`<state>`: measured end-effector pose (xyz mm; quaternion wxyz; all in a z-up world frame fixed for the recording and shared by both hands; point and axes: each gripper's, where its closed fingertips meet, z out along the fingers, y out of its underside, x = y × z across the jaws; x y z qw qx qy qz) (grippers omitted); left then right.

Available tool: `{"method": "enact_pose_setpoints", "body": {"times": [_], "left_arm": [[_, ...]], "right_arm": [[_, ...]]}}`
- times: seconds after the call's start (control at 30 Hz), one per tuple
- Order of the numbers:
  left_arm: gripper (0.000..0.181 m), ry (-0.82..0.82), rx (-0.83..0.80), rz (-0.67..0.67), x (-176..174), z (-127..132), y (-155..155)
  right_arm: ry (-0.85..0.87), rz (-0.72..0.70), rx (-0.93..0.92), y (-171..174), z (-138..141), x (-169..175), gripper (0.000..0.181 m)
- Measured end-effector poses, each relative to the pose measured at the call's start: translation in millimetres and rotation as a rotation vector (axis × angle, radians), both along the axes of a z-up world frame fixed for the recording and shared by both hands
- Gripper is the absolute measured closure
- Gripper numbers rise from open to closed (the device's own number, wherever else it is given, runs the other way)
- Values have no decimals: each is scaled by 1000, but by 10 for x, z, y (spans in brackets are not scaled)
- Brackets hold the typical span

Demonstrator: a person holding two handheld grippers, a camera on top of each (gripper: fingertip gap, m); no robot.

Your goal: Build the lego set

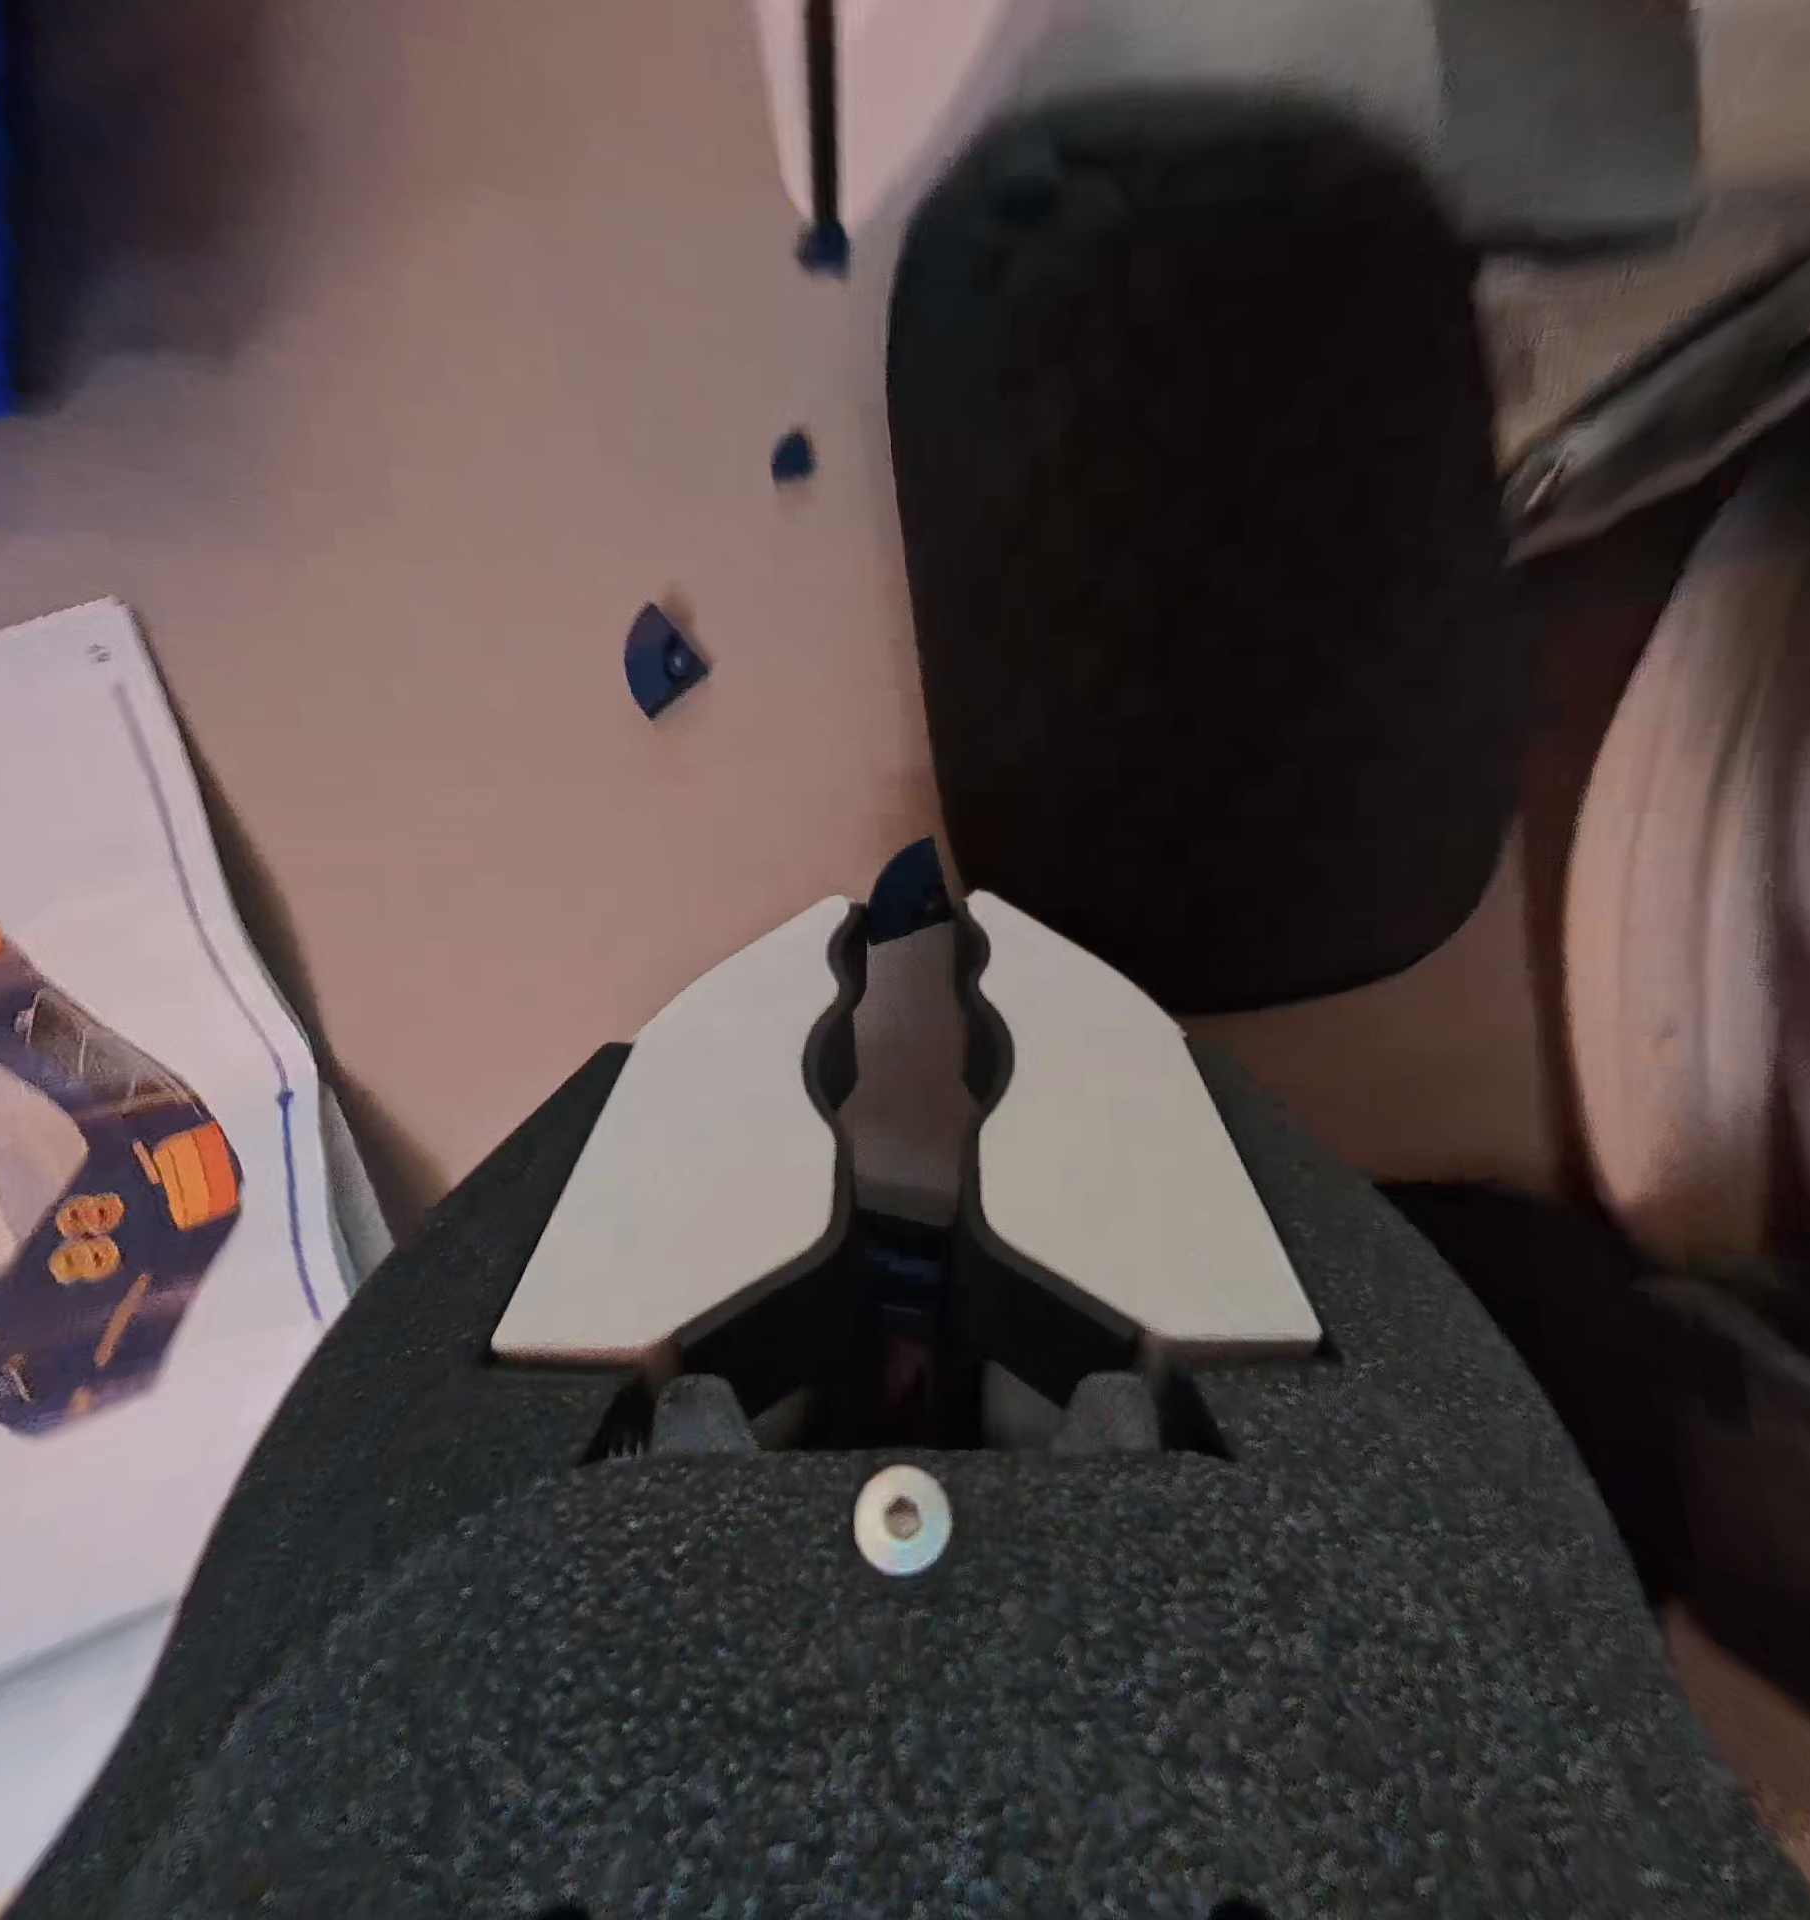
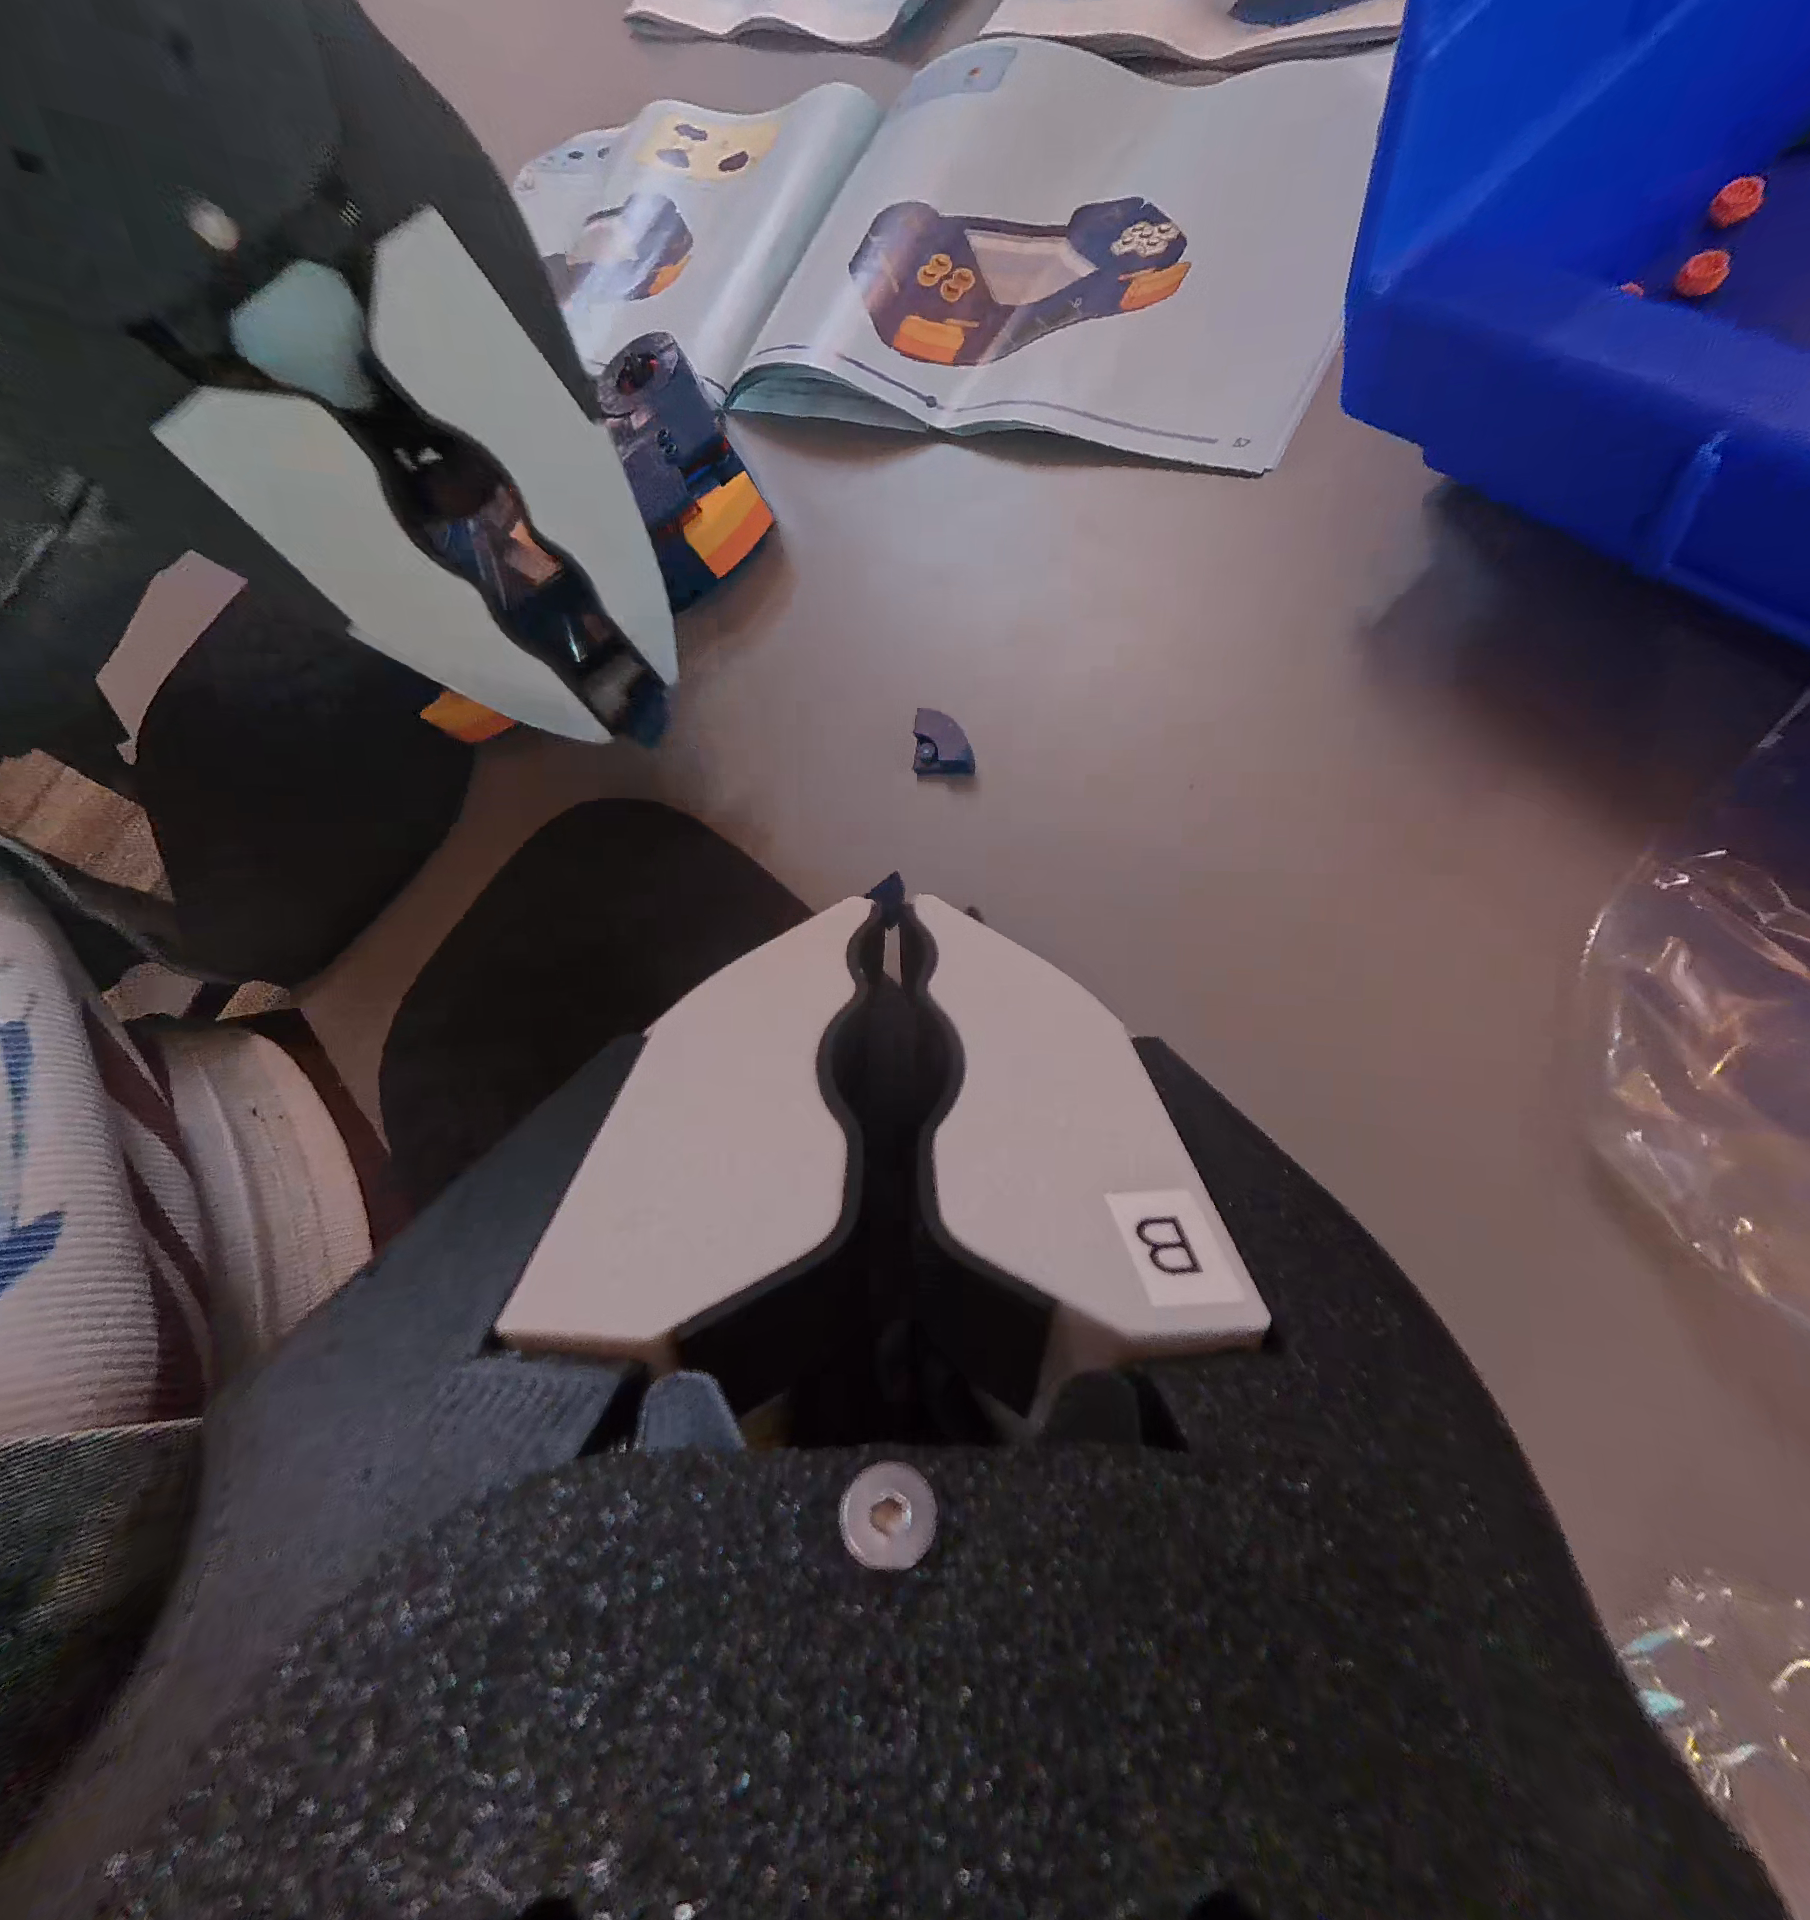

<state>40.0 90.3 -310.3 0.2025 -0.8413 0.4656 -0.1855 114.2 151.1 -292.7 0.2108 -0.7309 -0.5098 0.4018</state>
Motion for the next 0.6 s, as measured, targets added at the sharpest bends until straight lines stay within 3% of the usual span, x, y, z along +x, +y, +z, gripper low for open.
{"method": "enact_pose_setpoints", "body": {"times": [0.07,0.13,0.37,0.6], "left_arm": [[166,-97,-6,105,137,201,-71],[166,-104,-9,146,285,239,-192],[165,30,-48,314,461,-97,-267],[144,53,-120,237,497,-75,-535]], "right_arm": [[13,13,2,-41,18,42,179],[25,30,2,-94,28,80,179],[59,76,6,-222,19,206,179],[115,71,8,-236,58,270,179]]}}
